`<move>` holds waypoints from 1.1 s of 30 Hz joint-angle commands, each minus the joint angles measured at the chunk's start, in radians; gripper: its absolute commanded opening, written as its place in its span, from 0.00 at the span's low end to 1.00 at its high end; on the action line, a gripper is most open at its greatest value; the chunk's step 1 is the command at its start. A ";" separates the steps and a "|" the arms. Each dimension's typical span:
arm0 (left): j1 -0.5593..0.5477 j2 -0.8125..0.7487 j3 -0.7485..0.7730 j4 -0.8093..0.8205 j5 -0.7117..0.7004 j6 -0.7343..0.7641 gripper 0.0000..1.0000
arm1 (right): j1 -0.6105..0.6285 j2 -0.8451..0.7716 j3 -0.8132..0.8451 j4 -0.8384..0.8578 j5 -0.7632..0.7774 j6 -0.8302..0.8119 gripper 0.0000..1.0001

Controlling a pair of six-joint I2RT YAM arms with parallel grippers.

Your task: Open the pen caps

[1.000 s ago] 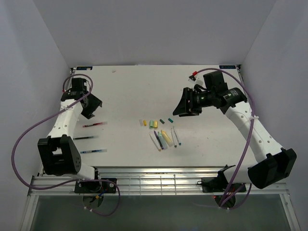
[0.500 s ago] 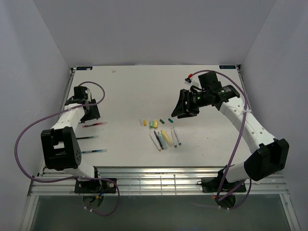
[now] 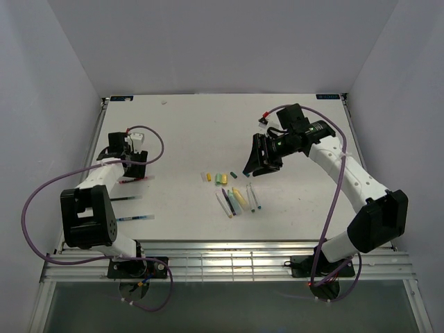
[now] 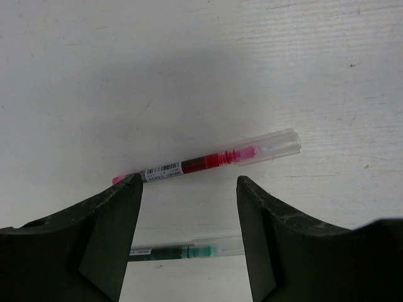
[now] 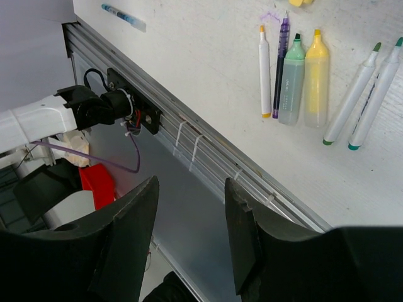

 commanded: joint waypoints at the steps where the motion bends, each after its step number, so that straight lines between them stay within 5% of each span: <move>1: 0.005 -0.016 -0.017 0.062 0.055 0.112 0.71 | 0.020 0.015 0.067 -0.042 -0.010 -0.034 0.52; 10: 0.010 0.033 -0.029 0.063 0.073 0.228 0.65 | 0.039 0.075 0.084 -0.042 -0.018 -0.040 0.52; 25: 0.008 0.105 -0.077 0.077 0.070 0.236 0.63 | 0.045 0.121 0.130 -0.030 -0.016 -0.032 0.52; 33: 0.008 0.196 -0.036 0.030 0.116 0.207 0.54 | 0.045 0.131 0.153 -0.027 -0.007 -0.034 0.52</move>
